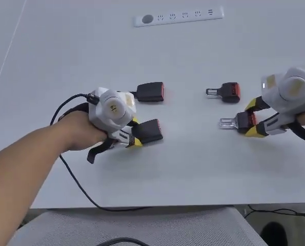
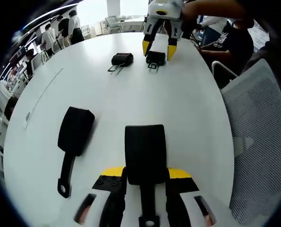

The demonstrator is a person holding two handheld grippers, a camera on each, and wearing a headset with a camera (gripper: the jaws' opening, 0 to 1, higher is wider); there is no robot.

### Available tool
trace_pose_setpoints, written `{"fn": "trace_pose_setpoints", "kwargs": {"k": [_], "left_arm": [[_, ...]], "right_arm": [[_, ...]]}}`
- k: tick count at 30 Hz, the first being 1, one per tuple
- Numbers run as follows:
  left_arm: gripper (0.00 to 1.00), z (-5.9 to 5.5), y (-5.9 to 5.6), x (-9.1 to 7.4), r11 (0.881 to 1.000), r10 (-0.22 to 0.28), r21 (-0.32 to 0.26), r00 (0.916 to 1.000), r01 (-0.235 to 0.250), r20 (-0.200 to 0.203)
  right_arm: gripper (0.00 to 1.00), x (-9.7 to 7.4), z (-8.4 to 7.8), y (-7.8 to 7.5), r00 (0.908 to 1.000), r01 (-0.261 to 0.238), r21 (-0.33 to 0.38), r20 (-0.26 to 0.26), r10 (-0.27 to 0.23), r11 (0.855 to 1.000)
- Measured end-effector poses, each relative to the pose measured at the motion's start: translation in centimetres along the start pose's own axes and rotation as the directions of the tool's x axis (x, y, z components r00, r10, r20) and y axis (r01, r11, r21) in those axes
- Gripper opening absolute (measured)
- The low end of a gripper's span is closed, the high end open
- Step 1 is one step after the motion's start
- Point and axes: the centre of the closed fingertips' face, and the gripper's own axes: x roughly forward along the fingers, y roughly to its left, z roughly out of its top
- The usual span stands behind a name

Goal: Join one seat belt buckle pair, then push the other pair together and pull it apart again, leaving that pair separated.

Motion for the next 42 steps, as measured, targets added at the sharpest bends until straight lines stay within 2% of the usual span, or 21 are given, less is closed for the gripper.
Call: {"fn": "trace_pose_setpoints", "kwargs": {"k": [4,15,18,23,30,38,42], "left_arm": [[0.33,0.0,-0.1,0.1,0.999,-0.004,0.051,0.9998,0.005,-0.019],[0.33,-0.2,0.1,0.4,0.993,-0.039,0.109,0.9966,0.047,-0.072],[0.33,-0.2,0.2,0.4,0.991,-0.050,0.117,0.9953,0.060,-0.083],[0.33,-0.3,0.2,0.4,0.984,-0.052,0.163,0.9916,0.071,-0.118],[0.32,-0.5,0.4,0.6,0.982,-0.053,0.171,0.9853,0.081,-0.162],[0.32,-0.6,0.3,0.6,0.981,-0.054,0.175,0.9863,0.081,-0.156],[0.32,-0.5,0.2,0.6,0.981,-0.048,0.177,0.9868,0.075,-0.155]], "right_arm": [[0.39,-0.1,-0.1,-0.1,0.9999,-0.010,0.019,0.009,0.010,1.000],[0.37,0.3,-0.3,-0.2,0.9995,-0.029,-0.010,-0.007,0.029,1.000],[0.36,0.4,-0.3,-0.2,0.9991,-0.041,-0.025,-0.014,0.040,0.999],[0.36,0.5,-0.2,0.0,0.9967,-0.070,-0.118,-0.049,0.065,0.991],[0.35,0.7,-0.2,-0.1,0.9956,-0.088,-0.105,-0.043,0.084,0.991],[0.35,0.8,-0.1,0.1,0.9968,-0.069,-0.082,-0.045,0.066,0.994],[0.34,1.2,0.8,0.5,0.9979,-0.060,-0.066,-0.028,0.058,0.996]]}}
